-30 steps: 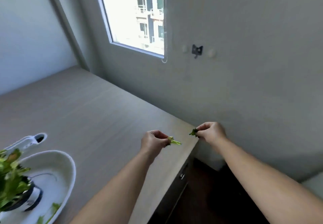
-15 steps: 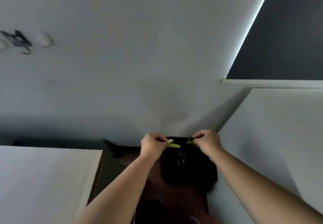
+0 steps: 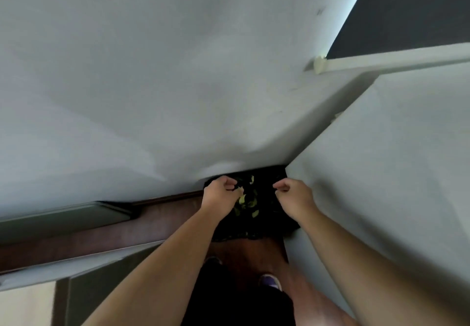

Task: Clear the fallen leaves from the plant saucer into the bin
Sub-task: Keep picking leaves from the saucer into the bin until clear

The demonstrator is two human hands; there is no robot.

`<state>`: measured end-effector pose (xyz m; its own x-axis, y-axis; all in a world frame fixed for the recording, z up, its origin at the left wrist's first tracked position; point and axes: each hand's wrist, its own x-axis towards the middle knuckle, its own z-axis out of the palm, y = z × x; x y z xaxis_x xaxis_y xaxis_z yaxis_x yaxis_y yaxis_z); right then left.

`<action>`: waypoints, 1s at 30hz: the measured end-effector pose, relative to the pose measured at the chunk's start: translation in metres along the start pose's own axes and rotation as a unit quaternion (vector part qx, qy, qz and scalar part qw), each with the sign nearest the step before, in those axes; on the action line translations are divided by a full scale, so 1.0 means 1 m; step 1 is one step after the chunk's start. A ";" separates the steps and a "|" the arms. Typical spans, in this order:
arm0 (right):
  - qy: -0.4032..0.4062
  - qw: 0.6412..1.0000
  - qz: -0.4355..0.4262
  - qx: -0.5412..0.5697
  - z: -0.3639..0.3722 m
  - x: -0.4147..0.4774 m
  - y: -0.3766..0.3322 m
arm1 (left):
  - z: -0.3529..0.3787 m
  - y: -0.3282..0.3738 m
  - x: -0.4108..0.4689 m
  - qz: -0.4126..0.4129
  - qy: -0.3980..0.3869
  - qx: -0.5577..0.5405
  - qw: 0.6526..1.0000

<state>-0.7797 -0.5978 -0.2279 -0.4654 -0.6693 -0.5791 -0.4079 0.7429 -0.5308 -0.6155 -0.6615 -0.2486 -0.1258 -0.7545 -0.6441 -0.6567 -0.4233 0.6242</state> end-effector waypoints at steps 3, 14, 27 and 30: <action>-0.004 1.000 -0.018 -0.008 -0.013 -0.010 -0.019 | -0.020 0.008 -0.013 0.011 0.012 0.037 0.999; -0.089 0.946 -0.300 -0.082 -0.009 -0.117 -0.168 | -0.158 0.015 -0.164 0.062 0.251 0.006 0.966; -0.341 0.698 -0.594 -0.209 0.182 -0.453 -0.212 | -0.235 -0.238 -0.504 -0.204 0.545 -0.087 0.808; -0.380 0.650 -0.616 -0.232 0.234 -0.531 -0.178 | -0.211 -0.308 -0.576 -0.263 0.565 -0.117 0.773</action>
<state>-0.2761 -0.3771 0.0289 0.8891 -0.4407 -0.1236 -0.3786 -0.5562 -0.7398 -0.1841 -0.2023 0.0236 0.9298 -0.3474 -0.1214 -0.2268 -0.8007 0.5545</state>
